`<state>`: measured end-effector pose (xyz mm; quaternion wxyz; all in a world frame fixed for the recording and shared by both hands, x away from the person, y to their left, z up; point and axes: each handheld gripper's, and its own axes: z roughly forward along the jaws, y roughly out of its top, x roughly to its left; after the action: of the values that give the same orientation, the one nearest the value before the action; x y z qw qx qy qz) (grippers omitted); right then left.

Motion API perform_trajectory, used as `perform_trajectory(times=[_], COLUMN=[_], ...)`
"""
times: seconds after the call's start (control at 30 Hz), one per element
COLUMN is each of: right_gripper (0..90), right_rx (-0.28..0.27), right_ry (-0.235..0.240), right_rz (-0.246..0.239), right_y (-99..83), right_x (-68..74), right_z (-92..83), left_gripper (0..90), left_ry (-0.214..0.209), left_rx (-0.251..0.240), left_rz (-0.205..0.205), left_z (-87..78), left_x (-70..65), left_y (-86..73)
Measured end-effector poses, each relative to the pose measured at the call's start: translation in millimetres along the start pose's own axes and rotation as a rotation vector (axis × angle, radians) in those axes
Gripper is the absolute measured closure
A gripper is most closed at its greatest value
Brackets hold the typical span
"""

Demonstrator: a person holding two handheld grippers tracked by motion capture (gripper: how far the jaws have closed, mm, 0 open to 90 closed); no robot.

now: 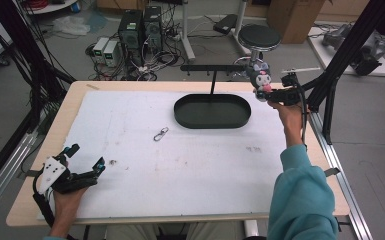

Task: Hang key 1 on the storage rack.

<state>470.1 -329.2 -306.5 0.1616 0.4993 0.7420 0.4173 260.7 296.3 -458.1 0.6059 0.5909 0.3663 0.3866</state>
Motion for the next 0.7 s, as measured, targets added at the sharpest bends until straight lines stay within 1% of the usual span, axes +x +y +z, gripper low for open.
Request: perform_trajectory(times=[0.1, 0.17, 0.23, 0.27, 0.33, 0.37, 0.53, 0.6, 0.7], right_gripper=[53.3, 53.3, 53.3, 53.3, 53.3, 53.2, 53.1, 53.0, 52.8], right_rx=[0.01, 0.017, 0.012, 0.018, 0.024, 0.028, 0.045, 0.053, 0.062], right_ry=[-0.008, -0.007, 0.0, 0.004, 0.004, 0.006, 0.006, 0.009, 0.007], right_rz=[-0.009, -0.008, -0.005, 0.004, 0.0, 0.008, 0.007, 0.014, 0.007], right_y=[-0.6, -1.7, -4.9, -6.8, -10.6, -12.2, -19.3, -21.5, -23.1], right_x=[-0.4, -1.4, -2.6, -3.3, -4.7, -5.0, -7.7, -8.7, -8.8], right_z=[-1.2, -1.5, -1.3, -0.9, 0.8, 1.6, 6.6, 8.8, 12.0], left_gripper=[1.7, 1.8, 1.7, 1.7, 1.7, 1.7, 1.7, 1.7, 1.7], left_ry=[0.0, -0.001, -0.001, -0.001, 0.0, -0.001, 0.0, 0.0, 0.0], left_rx=[0.0, -0.001, -0.001, -0.001, 0.0, -0.001, 0.0, -0.001, -0.001], left_rz=[0.0, -0.001, 0.0, -0.001, 0.001, -0.001, 0.0, -0.001, 0.0], left_z=[0.0, 0.0, 0.0, 0.0, -0.1, 0.0, -0.1, 0.0, -0.1], left_x=[-0.1, -0.1, -0.1, -0.1, 0.0, -0.1, -0.1, -0.1, 0.0], left_y=[0.0, 0.0, 0.0, 0.0, 0.0, 0.0, 0.0, 0.0, 0.0])
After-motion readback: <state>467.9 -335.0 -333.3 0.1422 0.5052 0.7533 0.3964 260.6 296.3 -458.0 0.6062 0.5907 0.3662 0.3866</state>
